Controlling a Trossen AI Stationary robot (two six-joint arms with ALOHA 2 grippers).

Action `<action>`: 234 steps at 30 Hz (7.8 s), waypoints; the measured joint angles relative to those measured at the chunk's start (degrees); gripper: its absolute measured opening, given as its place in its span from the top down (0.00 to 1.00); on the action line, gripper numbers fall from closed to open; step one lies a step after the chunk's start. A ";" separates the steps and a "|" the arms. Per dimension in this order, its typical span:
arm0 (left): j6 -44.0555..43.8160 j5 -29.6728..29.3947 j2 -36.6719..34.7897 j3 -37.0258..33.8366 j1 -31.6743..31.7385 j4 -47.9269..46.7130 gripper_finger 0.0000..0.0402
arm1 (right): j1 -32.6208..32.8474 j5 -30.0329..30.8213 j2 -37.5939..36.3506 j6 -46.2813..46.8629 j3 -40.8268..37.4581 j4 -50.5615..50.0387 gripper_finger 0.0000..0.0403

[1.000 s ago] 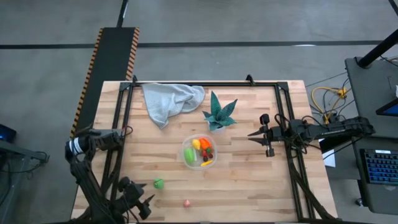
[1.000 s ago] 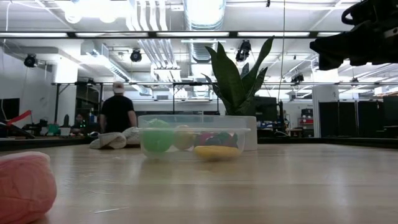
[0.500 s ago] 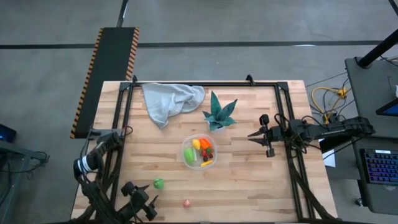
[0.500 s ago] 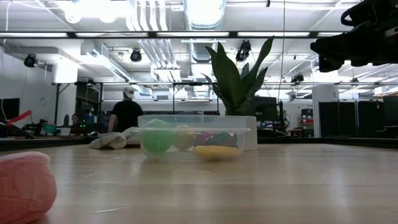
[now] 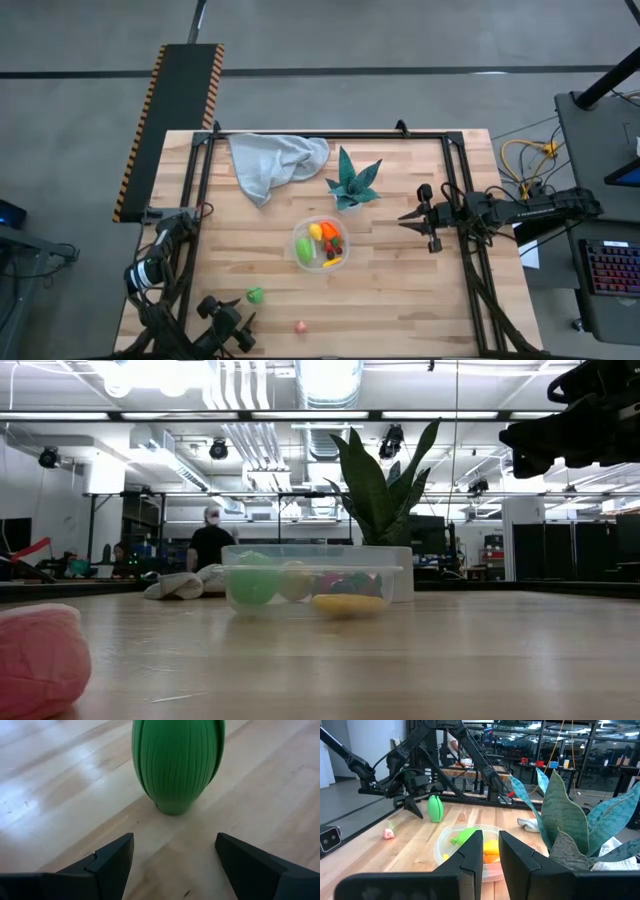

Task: Pick and placing Produce into tupperware
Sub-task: Put the green corn into the transparent bin, then put the peach into the transparent bin

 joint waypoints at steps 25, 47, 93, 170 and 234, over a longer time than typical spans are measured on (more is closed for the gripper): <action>-1.76 -8.46 -0.02 -2.97 1.07 -4.36 0.32 | -0.01 0.01 0.00 -0.97 0.00 0.04 0.87; -1.29 -16.48 -0.02 -5.48 3.74 -4.25 0.32 | -0.01 0.01 0.00 -0.46 0.00 0.04 0.87; 16.73 -26.69 -14.52 -9.02 13.29 -11.78 0.54 | 0.00 0.02 0.00 -0.46 0.00 0.02 0.87; 115.52 23.80 -26.35 -29.62 51.77 81.78 0.31 | -0.01 0.00 0.00 1.90 0.00 -2.99 0.87; 70.05 28.30 -28.63 -20.04 29.41 66.28 0.30 | -0.01 0.03 -0.02 1.38 0.00 -4.32 0.87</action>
